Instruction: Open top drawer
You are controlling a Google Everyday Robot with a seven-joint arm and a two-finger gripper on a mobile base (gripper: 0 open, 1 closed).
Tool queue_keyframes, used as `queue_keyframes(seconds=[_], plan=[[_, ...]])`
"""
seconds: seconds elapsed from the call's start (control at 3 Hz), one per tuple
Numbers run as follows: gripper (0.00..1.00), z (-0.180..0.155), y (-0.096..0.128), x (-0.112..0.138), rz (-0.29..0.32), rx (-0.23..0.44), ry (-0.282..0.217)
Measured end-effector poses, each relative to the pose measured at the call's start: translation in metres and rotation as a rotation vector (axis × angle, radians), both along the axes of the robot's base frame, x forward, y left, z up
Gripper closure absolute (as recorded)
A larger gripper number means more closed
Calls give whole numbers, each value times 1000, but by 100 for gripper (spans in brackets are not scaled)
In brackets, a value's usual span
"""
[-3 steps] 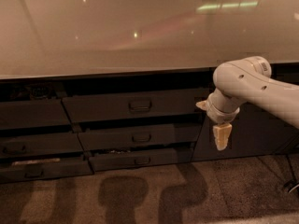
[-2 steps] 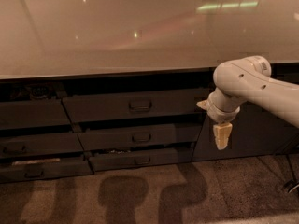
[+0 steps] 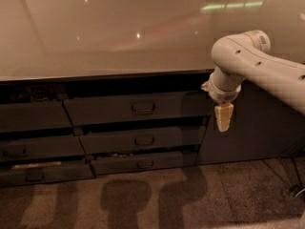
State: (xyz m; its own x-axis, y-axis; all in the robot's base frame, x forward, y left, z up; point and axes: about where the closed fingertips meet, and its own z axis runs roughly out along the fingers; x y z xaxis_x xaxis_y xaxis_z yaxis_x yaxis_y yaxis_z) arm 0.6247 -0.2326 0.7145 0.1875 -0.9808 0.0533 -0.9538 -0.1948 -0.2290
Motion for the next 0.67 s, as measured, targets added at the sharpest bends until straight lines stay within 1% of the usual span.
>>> queue_keyframes(seconds=[0.33, 0.67], plan=[[0, 0, 0, 0, 0, 0, 0], [0, -18, -16, 21, 64, -29, -46]])
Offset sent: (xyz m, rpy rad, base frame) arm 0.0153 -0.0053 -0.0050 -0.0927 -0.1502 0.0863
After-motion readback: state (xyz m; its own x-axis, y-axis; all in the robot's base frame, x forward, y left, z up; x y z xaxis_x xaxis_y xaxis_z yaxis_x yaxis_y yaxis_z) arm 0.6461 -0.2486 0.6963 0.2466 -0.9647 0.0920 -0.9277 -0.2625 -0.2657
